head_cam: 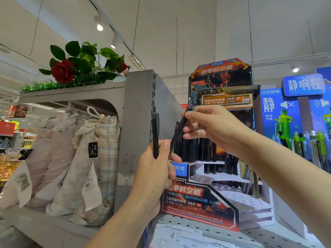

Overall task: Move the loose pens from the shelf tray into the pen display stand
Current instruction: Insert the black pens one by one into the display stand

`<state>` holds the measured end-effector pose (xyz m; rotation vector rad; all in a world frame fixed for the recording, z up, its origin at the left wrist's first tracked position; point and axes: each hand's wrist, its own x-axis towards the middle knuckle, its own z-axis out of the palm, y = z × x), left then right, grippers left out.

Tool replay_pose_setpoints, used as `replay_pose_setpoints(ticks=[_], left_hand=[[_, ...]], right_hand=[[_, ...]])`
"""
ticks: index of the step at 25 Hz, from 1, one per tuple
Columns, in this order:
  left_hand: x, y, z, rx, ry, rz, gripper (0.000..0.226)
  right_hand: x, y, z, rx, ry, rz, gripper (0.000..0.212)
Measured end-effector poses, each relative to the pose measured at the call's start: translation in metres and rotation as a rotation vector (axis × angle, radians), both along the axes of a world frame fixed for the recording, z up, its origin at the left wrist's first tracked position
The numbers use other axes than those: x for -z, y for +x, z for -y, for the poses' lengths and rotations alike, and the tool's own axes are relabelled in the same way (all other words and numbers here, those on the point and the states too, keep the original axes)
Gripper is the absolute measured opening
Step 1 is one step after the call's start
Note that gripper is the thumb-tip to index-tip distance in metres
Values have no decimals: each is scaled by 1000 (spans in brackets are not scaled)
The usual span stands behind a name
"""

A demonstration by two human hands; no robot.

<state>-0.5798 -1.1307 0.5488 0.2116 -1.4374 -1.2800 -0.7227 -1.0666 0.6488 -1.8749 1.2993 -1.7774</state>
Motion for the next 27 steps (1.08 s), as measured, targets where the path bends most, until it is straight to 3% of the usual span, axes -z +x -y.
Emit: replay_pose_setpoints(ticks=[4,8,12,19,27], left_hand=[[3,3,0,21,25,-48,30],[0,7,-3,-14,34,-48,44],[-3,10,-6,77,97,-124,47],[-1,8,-3,54,72,-96,25],[2,4,-3,-18,-10,-93,25]], right_hand=[[-3,-9,2,151,-91,80,15],[3,-15,9,343,-49,-48,12],[7,-19,14,449,-60,-157,16],[6,-15,13,451,-8,-220,14],[12,-5,26,498,26,-302,12]])
